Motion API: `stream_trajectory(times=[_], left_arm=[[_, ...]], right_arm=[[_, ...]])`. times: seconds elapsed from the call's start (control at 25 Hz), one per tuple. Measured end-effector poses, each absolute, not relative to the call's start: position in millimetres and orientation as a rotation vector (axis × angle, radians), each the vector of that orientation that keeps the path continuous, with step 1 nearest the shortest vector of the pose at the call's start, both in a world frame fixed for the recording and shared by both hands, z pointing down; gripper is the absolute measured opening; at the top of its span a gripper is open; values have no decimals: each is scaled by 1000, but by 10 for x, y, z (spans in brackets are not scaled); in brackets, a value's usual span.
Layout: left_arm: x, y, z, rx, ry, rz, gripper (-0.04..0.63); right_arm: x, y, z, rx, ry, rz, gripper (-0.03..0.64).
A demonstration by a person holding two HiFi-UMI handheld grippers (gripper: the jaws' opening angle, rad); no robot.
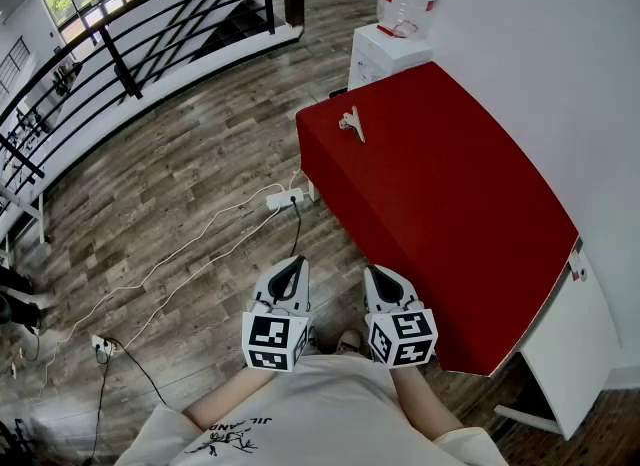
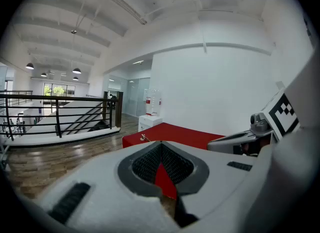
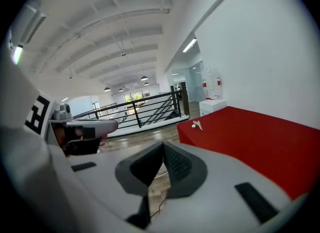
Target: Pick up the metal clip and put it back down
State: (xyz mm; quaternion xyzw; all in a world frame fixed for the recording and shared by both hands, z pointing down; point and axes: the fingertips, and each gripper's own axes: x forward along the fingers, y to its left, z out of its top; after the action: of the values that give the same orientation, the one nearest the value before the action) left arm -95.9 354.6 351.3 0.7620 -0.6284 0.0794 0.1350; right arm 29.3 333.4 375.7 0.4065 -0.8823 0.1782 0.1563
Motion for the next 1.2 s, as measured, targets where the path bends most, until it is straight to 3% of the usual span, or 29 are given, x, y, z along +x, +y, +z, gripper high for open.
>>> stream_trajectory(times=[0.56, 1.2], left_arm=[[-1378, 3100, 3660, 2196, -1801, 237, 6], [-1466, 872, 3663, 2122, -1890, 235, 6]], right_arm=[[1, 2793, 3827, 1189, -2498, 496, 6], [5, 379, 3806, 1116, -2548, 445, 6]])
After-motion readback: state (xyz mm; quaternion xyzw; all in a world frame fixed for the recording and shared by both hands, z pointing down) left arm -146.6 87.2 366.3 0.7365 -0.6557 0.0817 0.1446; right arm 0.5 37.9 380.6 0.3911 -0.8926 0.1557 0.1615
